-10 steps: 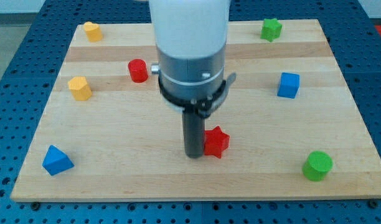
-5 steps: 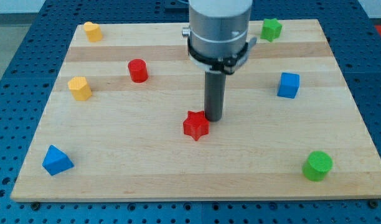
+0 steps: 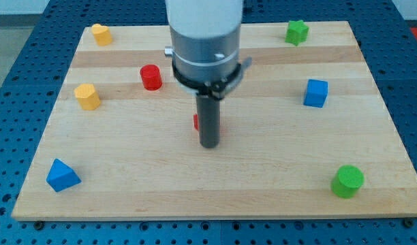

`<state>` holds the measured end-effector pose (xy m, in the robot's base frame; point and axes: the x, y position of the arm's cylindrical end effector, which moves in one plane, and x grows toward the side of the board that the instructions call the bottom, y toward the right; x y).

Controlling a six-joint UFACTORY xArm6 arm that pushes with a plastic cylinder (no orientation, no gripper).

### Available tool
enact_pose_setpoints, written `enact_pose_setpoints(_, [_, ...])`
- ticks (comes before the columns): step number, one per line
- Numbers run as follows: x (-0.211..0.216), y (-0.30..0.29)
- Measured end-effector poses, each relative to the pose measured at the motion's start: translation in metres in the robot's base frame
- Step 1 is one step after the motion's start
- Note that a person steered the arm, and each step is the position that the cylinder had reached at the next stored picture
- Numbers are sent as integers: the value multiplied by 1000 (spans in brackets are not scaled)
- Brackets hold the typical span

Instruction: Move the red star to the top center of the board

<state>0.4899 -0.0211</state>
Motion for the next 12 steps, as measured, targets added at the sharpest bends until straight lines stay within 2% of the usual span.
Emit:
enact_pose_setpoints(2, [-10, -3])
enact_pose_setpoints(4, [-85, 8])
enact_pose_setpoints(6, [-63, -2])
enact_pose_setpoints(9, [-170, 15])
enact_pose_setpoints(10, [-166, 15])
enact_pose_setpoints(11, [-126, 7])
enact_pose_setpoints(12, [-118, -39])
